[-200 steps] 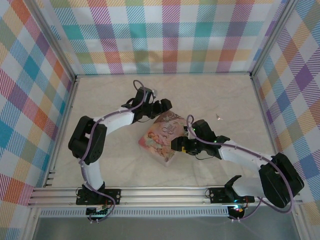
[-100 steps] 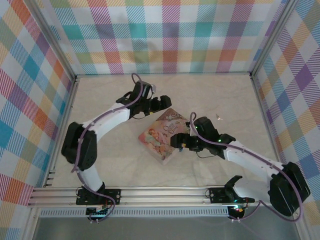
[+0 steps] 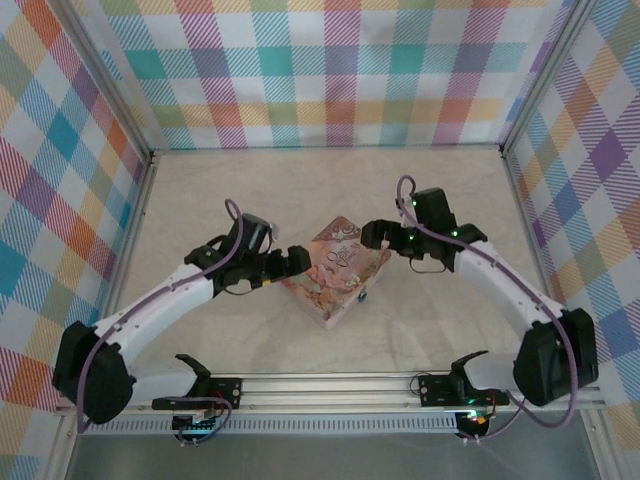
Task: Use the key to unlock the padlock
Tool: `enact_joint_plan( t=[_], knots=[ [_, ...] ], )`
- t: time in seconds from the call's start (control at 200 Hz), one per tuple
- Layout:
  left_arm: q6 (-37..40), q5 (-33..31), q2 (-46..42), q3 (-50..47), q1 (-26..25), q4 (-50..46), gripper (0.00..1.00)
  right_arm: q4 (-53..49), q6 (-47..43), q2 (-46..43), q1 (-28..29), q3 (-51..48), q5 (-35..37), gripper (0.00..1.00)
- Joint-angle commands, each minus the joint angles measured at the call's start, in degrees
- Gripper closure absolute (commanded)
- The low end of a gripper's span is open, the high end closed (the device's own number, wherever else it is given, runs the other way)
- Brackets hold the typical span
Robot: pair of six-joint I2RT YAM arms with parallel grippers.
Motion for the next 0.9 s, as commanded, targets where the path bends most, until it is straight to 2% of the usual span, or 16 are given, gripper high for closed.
enact_joint_plan(
  t=[0.0, 0.18, 0.395, 0.565, 0.895],
  knots=[
    [-5.3, 1.4, -3.1, -3.8, -1.9, 3.1, 0.01, -0.9, -4.3, 4.7, -2.2, 3.4, -1.9, 0.00],
    [-8.0, 2.6, -1.7, -6.2, -3.1, 10.2, 0.01, 1.1, -6.1, 13.4, -3.6, 7.6, -5.2, 0.00],
    [-8.5, 2.1, 3.1, -6.1, -3.3, 16.6, 0.01, 1.5, -6.9, 19.8, -3.7, 10.5, -10.6, 0.07],
    [-6.2, -0.2, 7.0, -2.5, -3.2, 16.9, 0.01, 2.8, -6.6, 18.8, -3.7, 7.7, -13.5, 0.13],
    [-1.6, -1.3, 20.1, 8.7, -1.1, 17.7, 0.03, 5.6, -4.0, 10.2, -3.6, -3.2, -13.1, 0.21]
  ],
)
